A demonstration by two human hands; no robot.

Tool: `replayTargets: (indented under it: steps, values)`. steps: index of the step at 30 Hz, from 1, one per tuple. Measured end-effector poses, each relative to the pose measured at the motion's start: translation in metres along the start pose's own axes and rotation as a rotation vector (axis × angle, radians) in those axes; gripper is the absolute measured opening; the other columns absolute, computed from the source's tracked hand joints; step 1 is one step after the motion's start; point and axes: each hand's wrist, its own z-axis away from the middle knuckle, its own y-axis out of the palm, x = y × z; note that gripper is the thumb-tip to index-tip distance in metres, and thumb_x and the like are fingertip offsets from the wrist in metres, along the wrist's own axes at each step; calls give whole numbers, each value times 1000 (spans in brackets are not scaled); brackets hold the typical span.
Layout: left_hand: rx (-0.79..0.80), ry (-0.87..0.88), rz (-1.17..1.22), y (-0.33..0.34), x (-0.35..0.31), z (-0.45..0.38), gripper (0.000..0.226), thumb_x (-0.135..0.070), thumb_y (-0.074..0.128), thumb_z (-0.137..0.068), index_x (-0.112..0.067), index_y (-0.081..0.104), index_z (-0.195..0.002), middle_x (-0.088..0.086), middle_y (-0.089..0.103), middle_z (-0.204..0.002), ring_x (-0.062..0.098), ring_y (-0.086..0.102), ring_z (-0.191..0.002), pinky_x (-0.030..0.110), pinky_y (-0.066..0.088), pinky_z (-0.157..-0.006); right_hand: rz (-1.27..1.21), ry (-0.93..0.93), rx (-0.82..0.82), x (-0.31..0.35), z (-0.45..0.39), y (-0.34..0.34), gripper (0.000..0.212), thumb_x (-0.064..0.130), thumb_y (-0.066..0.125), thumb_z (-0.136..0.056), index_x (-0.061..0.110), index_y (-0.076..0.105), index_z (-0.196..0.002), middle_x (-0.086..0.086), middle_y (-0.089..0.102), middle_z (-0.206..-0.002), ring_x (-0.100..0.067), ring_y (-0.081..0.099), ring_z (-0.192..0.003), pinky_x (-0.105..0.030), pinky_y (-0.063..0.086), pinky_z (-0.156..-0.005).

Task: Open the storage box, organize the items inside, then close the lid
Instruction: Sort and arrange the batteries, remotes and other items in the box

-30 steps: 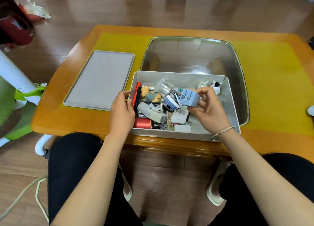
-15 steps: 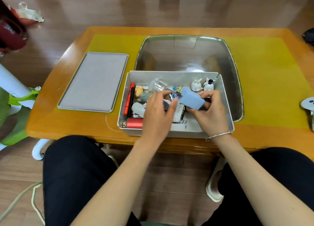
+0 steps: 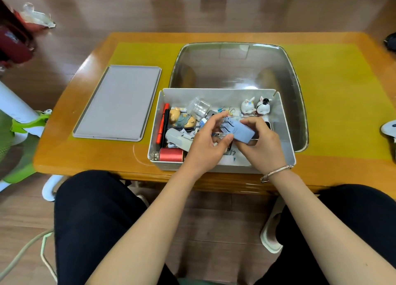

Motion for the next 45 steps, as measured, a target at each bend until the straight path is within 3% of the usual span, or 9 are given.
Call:
replayTargets:
  steps: [7, 12, 15, 18, 24, 33, 38, 43, 45]
  values:
    - [-71, -33, 106, 0, 1, -4, 38, 0, 60, -91, -21, 46, -119, -1, 54, -121, 12, 61, -106, 24, 53, -88, 92, -106, -102, 1, 3, 0, 45, 1, 77, -72, 2, 60, -114, -14, 63, -112, -10, 51, -104, 1, 38, -83]
    - [-123, -108, 127, 1, 4, -7, 39, -10, 64, -90, -27, 50, -122, -1, 61, -118, 11, 65, -100, 22, 58, -66, 73, -110, -143, 1, 2, -2, 43, -1, 78, -72, 4, 63, -112, -14, 61, -110, -9, 51, -104, -3, 42, -82]
    - [-139, -163, 178, 2, 4, -8, 46, -17, 68, -88, -21, 51, -132, -1, 64, -111, 13, 67, -97, 25, 57, -59, 65, -128, -135, 2, 3, -4, 41, -1, 77, -71, 3, 64, -110, -15, 60, -109, -11, 52, -102, -15, 49, -79]
    - [-122, -137, 184, 1, 3, -8, 34, -17, 68, -88, -32, 55, -115, 1, 65, -113, 9, 66, -98, 26, 58, -59, 66, -131, -140, 3, 3, -5, 41, -2, 77, -71, 3, 64, -109, -15, 61, -109, -12, 52, -103, -25, 52, -79]
    - [-130, -151, 155, 1, 5, -9, 33, -18, 68, -88, -27, 53, -116, 4, 63, -119, 12, 66, -100, 29, 60, -61, 100, -122, -130, 1, 3, -3, 42, -1, 77, -70, 4, 64, -110, -15, 60, -110, -10, 49, -105, -2, 40, -83]
    - [-251, -128, 20, 8, 7, -6, 43, -20, 72, -84, -12, 58, -125, 0, 64, -109, 12, 67, -94, 29, 60, -59, 113, -111, -123, 0, 2, -2, 43, -1, 78, -71, 3, 65, -111, -15, 60, -107, -7, 49, -100, 2, 39, -81]
    - [-370, 79, -271, 11, 9, -1, 25, -9, 66, -89, -4, 66, -114, 7, 67, -99, 12, 65, -86, 34, 60, -67, 90, -124, -85, 0, 4, -2, 42, 2, 76, -73, 2, 64, -114, -14, 56, -99, -3, 45, -90, 2, 38, -70]
    - [-254, 164, -351, 9, 7, -1, 44, 1, 62, -87, -5, 57, -130, 7, 60, -111, 11, 56, -91, 10, 49, -74, 26, -4, -104, 0, 2, -3, 51, 18, 75, -78, 7, 56, -124, -8, 59, -110, -11, 55, -93, -17, 49, -77]
    - [-168, 180, -357, 8, 8, -1, 54, -3, 68, -84, -7, 52, -135, 7, 53, -120, 10, 52, -97, 7, 48, -71, -62, 46, -109, 2, 2, -4, 50, 22, 72, -81, 9, 53, -125, 1, 59, -102, -7, 57, -84, -15, 50, -73]
